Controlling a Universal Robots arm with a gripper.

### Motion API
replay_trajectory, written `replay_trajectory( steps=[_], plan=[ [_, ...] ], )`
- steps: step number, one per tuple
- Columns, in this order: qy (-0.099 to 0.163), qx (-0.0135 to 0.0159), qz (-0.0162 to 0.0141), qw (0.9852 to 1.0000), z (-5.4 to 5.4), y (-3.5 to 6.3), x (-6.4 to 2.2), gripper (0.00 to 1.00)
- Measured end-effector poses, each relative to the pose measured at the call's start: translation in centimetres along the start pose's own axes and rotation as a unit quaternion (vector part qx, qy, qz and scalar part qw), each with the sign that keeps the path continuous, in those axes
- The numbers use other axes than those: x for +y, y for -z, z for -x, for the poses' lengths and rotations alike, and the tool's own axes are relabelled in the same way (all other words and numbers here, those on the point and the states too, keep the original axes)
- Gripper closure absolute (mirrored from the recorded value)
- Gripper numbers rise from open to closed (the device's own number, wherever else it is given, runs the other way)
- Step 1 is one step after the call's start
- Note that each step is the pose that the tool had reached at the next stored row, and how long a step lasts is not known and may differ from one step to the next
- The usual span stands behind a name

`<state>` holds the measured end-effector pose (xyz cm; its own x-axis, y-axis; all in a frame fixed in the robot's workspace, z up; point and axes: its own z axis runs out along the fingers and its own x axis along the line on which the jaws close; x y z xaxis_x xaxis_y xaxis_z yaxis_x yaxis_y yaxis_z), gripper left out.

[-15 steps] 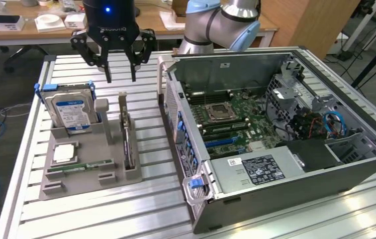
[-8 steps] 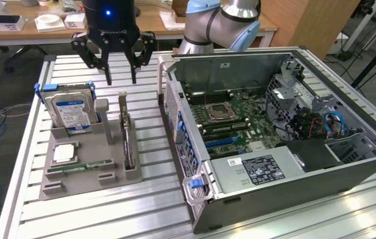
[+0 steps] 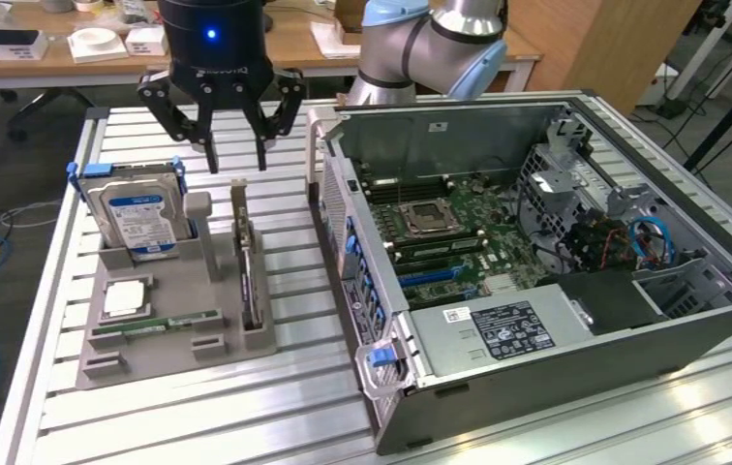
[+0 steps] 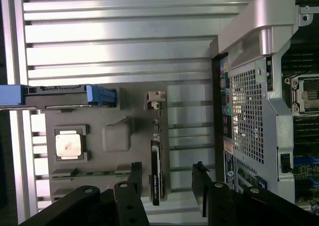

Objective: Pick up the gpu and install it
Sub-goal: 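Pick up the gpu and move the gpu toward the slot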

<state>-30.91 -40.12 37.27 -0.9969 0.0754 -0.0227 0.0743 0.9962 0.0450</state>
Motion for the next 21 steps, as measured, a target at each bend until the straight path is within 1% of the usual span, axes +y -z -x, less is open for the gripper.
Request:
replay_trajectory(
  steps=[21],
  plan=[
    [0.000,0.0002,0.0000,1.0000,0.1,-0.76,-1.82,0.47]
  ],
)
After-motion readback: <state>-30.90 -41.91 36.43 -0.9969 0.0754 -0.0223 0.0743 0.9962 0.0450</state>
